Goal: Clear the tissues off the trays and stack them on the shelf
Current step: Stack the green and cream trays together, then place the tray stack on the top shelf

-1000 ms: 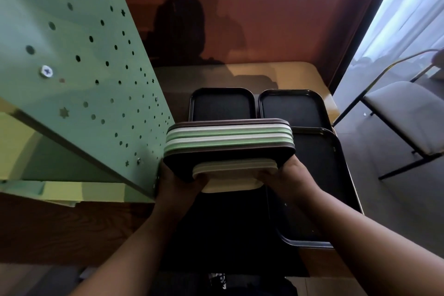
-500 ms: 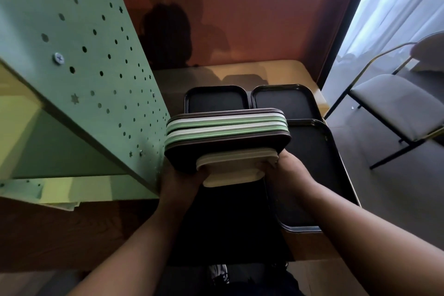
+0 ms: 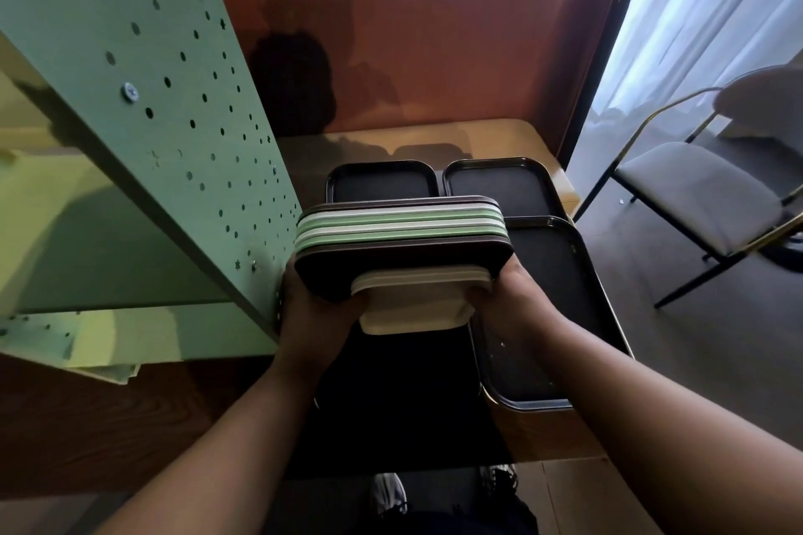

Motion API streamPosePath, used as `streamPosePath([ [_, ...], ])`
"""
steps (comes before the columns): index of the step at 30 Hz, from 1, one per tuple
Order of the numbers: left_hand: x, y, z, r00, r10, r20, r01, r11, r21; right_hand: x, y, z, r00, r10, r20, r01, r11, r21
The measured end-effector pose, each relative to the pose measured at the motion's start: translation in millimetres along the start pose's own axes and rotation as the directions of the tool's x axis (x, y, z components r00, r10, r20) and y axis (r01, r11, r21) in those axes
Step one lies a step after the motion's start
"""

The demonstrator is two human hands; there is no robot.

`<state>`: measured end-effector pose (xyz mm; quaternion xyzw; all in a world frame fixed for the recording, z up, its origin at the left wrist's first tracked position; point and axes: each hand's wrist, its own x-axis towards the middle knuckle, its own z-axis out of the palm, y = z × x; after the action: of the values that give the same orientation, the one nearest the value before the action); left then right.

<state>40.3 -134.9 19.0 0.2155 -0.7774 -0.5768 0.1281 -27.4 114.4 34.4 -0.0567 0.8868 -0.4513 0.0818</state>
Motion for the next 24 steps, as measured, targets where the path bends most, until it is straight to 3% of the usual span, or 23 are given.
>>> streamPosePath([
  [11, 6.9, 45.9, -0.8, 0.997, 0.078, -0.018, -0.078, 0.997, -0.014, 12.2, -19.2, -18.0, 0.999, -0.041, 0.009, 0.041, 0.998, 0.054],
  [15, 11.8, 105.0, -1.0, 0.996, 0.078, -0.042, -0.082, 0.991, -0.103, 24.5, -53.1, -61.1, 0.993, -0.116, 0.028, 0.11, 0.981, 0.162],
  [18, 24.5, 165.4, 0.6, 0.986, 0.091, -0.137, -0.119, 0.97, -0.214, 34.9, -97.6, -100.4, 0.986, -0.145, -0.087, 0.156, 0.98, 0.127],
  [21, 43.8, 222.5, 1.3, 0.996, -0.043, -0.083, 0.022, 0.97, -0.241, 42.0, -143.4, -134.0, 0.986, -0.042, -0.161, 0.091, 0.945, 0.315],
  [24, 57.4, 270.8, -0.9, 0.993, -0.119, 0.021, 0.121, 0.976, -0.18, 48.1, -164.6, -171.9, 0.999, -0.001, 0.051, -0.026, 0.856, 0.517],
])
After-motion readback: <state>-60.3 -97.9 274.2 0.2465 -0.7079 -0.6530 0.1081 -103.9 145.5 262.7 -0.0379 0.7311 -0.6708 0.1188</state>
